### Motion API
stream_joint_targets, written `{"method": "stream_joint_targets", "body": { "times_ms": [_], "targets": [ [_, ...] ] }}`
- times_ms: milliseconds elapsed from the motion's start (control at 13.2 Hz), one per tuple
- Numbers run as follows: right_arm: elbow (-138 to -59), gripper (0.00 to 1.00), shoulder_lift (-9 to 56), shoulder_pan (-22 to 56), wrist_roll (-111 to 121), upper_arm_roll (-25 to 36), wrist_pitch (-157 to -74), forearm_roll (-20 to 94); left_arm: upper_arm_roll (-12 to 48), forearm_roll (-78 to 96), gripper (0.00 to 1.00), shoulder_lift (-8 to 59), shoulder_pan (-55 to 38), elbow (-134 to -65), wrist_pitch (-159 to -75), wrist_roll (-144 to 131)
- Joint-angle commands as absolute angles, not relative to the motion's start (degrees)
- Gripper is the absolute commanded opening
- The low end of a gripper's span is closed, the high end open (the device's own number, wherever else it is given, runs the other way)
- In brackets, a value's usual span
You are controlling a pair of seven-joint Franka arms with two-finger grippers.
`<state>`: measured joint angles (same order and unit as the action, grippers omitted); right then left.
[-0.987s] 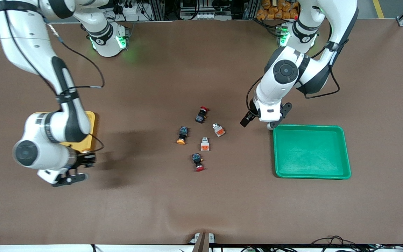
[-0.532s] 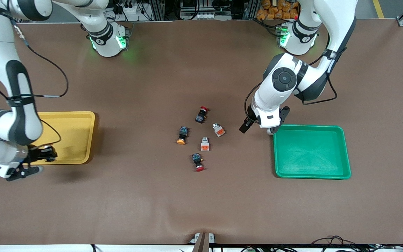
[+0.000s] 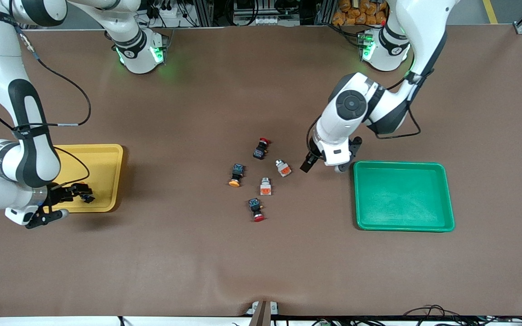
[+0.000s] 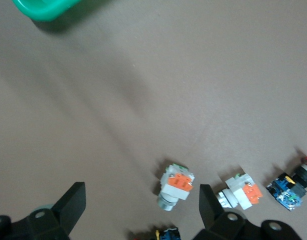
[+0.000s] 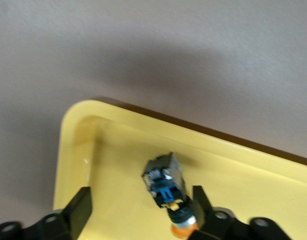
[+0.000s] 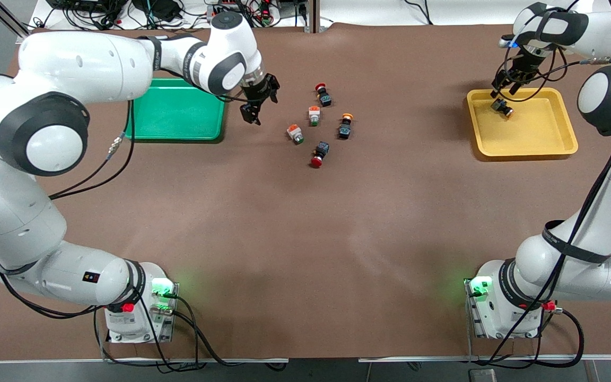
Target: Place green and yellow buttons in trays
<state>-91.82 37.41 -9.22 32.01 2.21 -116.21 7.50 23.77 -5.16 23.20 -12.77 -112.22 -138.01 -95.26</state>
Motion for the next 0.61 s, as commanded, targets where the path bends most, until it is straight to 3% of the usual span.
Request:
{"method": "stream_joint_targets", "body": {
  "times_ms": [0,304,532],
  "targets": [
    [-91.76,1.00,35.68,-5.38,24.83,2.20,-115.84,8.26,23.56,-9.30,1.00,27.67,-15.19,-110.66,-143.42,-98.52],
    [-91.23,1.00,35.77,1.49,11.62,2.20,-116.19,8.26,23.12,-13.60,1.00,34.61,-18.36,-104.25,-144.14,-99.14],
    [-91.32,1.00,35.86,3.42,7.48,2.20,-116.19,8.96,23.20,-18.89,1.00,37.43,-18.89,-103.45,-144.14,-99.14]
  ]
}}
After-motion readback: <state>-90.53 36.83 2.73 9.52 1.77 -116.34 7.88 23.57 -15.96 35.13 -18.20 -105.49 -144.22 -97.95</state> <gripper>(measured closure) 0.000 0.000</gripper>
